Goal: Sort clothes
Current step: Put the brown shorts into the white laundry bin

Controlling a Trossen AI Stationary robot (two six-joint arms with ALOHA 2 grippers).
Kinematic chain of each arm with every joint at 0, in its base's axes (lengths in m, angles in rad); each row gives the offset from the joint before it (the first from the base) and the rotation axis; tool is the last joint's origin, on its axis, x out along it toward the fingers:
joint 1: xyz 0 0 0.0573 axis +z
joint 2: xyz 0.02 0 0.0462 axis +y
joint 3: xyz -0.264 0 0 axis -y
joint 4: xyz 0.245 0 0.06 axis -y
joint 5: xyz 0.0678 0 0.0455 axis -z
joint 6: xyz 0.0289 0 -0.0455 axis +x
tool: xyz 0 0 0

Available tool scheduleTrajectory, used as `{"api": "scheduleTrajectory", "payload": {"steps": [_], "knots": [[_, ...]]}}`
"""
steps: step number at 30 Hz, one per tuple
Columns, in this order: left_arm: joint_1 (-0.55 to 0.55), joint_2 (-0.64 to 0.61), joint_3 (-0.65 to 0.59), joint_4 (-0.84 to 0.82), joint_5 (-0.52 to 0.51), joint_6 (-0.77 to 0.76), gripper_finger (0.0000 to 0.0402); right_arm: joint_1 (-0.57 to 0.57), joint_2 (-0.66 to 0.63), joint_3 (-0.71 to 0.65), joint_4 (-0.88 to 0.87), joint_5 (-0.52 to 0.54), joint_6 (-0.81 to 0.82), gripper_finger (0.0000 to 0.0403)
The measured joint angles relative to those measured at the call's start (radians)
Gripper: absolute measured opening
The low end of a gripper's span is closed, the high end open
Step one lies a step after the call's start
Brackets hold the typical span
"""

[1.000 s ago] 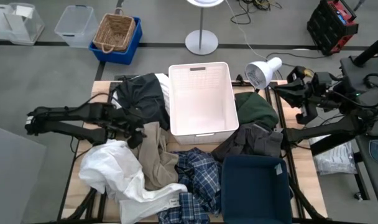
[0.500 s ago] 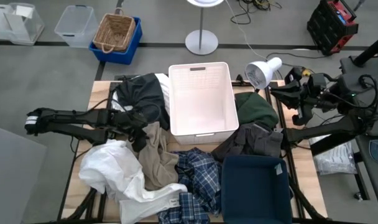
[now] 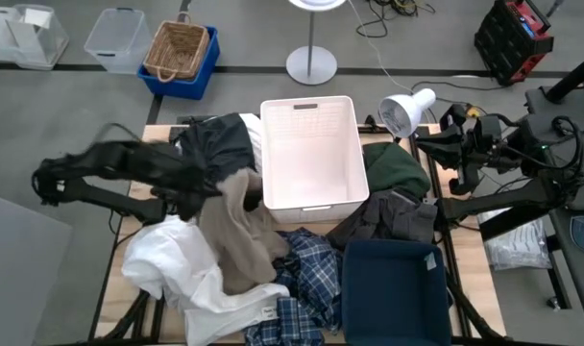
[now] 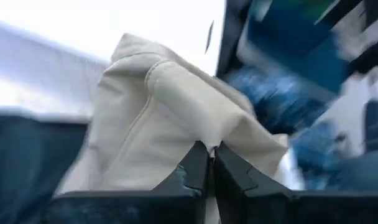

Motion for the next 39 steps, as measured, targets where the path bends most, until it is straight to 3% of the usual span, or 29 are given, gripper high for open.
{"api": "scheduleTrajectory", "payload": {"steps": [7,11,15,17,20,32,39], "knots": [[-0.011,0.033,0.332,0.148,-0.136,0.176,0.0,0.0,-0.001,0.0,-0.016,0.003,0.011,0.0038],[-0.011,0.082,0.417,0.392,-0.171,0.353,0.0,0.0,-0.006,0.0,-0.061,0.093,0.111,0.0038],[-0.011,0.15,0.472,0.535,-0.183,0.492,0.0,0.0,-0.014,0.0,-0.125,0.103,0.176,0.0038],[-0.011,0.188,0.505,0.585,-0.257,0.53,0.0,0.0,-0.015,0.0,-0.148,0.101,0.19,0.0038],[-0.01,0.245,0.558,0.641,-0.352,0.547,0.0,0.0,-0.016,0.0,-0.185,0.1,0.187,0.0038],[0.0,0.455,0.836,0.639,-0.385,0.617,0.0,0.0,-0.015,0.0,-0.196,0.1,0.185,0.0038],[0.001,0.602,0.944,0.727,-0.65,0.573,0.0,0.0,-0.014,0.0,-0.199,0.1,0.185,0.0038]]}}
